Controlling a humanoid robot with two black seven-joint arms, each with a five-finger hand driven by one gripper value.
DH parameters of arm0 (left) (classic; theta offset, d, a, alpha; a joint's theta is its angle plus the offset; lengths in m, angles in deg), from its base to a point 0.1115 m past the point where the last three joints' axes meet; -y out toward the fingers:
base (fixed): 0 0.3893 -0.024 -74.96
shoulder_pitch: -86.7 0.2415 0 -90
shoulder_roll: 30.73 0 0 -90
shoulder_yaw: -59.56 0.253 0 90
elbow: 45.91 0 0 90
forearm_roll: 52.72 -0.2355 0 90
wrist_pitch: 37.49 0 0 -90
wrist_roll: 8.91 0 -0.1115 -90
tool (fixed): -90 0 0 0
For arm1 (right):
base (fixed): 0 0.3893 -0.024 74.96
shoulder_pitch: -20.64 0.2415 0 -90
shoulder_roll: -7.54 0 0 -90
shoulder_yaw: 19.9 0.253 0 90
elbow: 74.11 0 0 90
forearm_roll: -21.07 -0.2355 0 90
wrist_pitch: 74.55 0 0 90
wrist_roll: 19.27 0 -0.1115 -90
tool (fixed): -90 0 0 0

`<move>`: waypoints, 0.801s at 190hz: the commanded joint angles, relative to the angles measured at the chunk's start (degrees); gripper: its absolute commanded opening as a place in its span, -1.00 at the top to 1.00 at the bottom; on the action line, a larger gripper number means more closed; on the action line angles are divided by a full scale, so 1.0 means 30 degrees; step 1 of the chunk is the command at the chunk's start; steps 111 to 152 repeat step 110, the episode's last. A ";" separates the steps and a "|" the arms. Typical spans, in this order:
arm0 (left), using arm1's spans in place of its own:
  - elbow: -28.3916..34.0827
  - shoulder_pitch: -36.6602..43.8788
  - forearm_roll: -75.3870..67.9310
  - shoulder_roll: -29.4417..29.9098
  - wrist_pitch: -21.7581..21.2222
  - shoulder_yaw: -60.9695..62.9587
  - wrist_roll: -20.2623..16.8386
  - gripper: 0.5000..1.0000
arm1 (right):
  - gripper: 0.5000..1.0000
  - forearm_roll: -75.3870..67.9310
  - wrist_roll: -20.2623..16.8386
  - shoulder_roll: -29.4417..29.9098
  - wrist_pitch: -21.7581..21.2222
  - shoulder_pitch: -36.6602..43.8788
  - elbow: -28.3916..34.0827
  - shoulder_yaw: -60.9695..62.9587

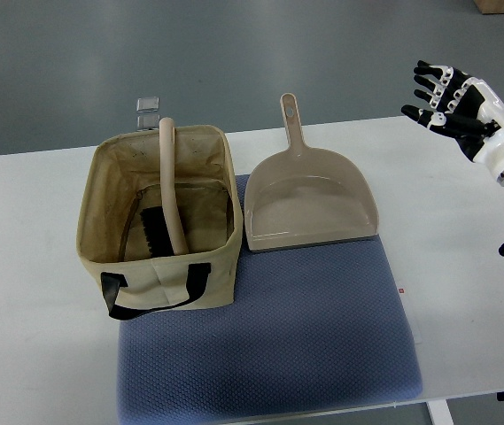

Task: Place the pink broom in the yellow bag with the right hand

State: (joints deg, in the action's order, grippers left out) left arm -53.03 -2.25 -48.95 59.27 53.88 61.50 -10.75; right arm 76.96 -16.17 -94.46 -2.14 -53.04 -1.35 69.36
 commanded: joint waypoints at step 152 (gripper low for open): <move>0.0000 0.0002 0.0001 0.0000 0.0012 0.0000 -0.0003 -1.00 | -0.71 -0.0058 0.1399 0.3122 -0.0260 -0.2745 -0.0084 0.0747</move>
